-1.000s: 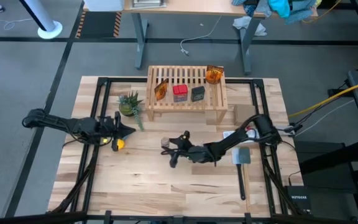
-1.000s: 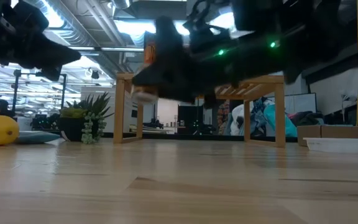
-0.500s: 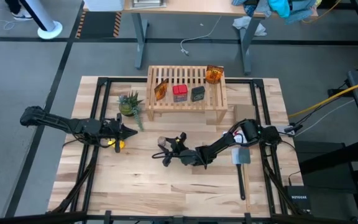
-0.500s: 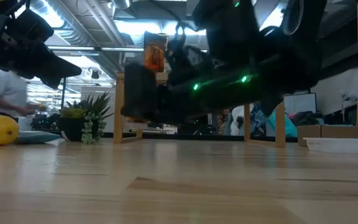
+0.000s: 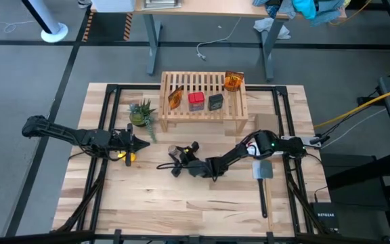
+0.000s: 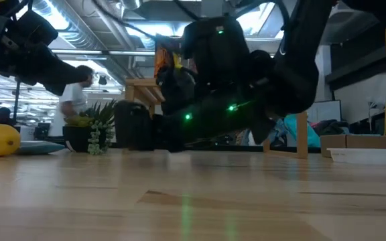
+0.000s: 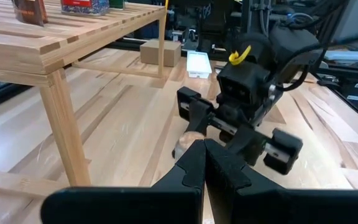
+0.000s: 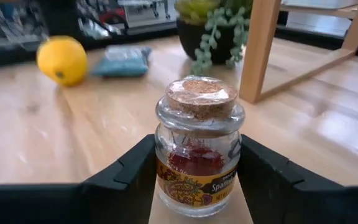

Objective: Shelf spices
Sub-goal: Remove the brown seasoning bottle from the shelf, then remove the black seasoning can from the shelf

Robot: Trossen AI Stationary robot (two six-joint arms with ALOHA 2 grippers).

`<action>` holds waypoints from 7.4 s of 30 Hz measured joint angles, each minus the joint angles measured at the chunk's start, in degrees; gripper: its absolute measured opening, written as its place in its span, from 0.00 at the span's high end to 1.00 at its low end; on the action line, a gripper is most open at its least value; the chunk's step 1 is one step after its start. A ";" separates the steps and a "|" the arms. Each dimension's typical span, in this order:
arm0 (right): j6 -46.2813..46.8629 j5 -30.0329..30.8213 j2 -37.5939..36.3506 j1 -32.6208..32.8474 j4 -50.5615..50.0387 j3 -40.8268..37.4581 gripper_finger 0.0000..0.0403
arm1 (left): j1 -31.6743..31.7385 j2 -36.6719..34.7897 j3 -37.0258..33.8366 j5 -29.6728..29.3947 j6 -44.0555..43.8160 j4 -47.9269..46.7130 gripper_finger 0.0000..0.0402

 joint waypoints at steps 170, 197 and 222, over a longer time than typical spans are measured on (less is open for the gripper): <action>-16.37 5.29 -70.23 19.78 -37.49 -36.35 0.26 | 0.07 0.04 0.00 0.63 8.44 0.00 1.00; -25.99 -28.86 -80.54 -24.45 -41.70 -36.41 0.26 | 0.07 0.02 0.00 0.63 4.14 -0.02 1.00; -27.47 -54.35 -70.85 -41.40 -32.36 -36.39 0.26 | 0.07 0.04 0.00 0.66 2.28 -0.02 1.00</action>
